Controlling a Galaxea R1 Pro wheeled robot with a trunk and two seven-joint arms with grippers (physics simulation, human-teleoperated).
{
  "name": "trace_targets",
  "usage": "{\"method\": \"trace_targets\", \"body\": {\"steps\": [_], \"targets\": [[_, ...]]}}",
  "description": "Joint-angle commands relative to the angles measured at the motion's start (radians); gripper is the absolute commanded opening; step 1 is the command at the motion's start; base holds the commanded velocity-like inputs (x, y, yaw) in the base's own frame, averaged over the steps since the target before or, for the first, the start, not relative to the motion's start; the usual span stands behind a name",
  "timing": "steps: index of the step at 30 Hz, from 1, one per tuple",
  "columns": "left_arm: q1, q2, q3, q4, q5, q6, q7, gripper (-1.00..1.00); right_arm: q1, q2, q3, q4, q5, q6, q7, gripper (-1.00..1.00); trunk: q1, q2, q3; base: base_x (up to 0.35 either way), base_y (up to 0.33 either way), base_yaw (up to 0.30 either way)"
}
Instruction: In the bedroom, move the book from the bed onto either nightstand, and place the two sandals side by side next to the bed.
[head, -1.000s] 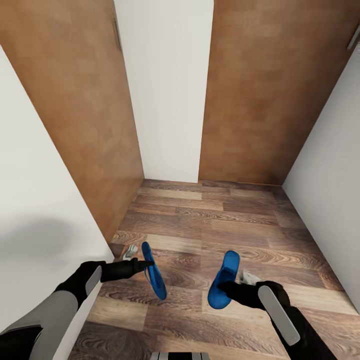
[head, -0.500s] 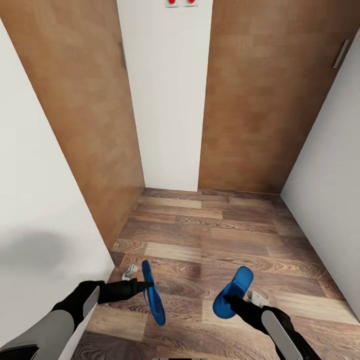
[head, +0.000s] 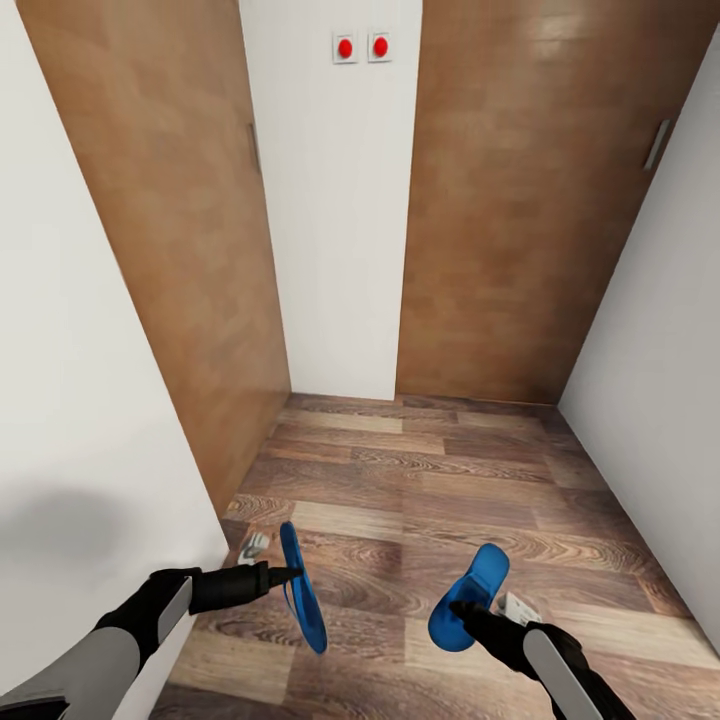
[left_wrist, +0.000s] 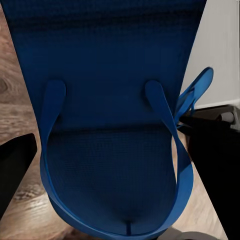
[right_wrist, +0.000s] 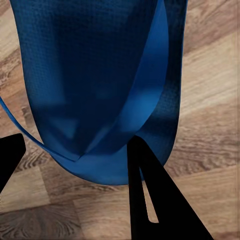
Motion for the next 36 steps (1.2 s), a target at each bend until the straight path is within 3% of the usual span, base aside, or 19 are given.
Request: {"method": "trace_targets", "body": {"steps": [1, 19, 28, 36], "targets": [[0.000, 0.000, 0.001, 0.001, 0.003, 0.008, -0.002, -1.00, 0.000, -0.001, 0.003, 0.002, -0.012, 0.000, -0.012, -1.00, -0.001, 0.000, 0.003, 0.000, 0.000, 0.000], [0.000, -0.009, -0.003, 0.002, 0.000, 0.005, 0.003, -1.00, 0.000, 0.002, 0.008, 0.028, -0.020, -0.002, -0.011, -1.00, -0.009, 0.004, 0.073, 0.000, 0.000, 0.000], [0.000, -0.029, -0.004, 0.004, -0.046, 0.004, 0.003, -1.00, 0.000, 0.002, 0.004, 0.030, -0.019, -0.001, -0.011, -1.00, -0.013, 0.006, 0.107, 0.000, 0.000, 0.000], [0.000, -0.038, -0.004, 0.007, -0.053, 0.003, 0.003, -1.00, 0.000, 0.001, 0.004, 0.030, -0.018, -0.001, -0.011, -1.00, -0.015, 0.008, 0.131, 0.000, 0.000, 0.000]]}}
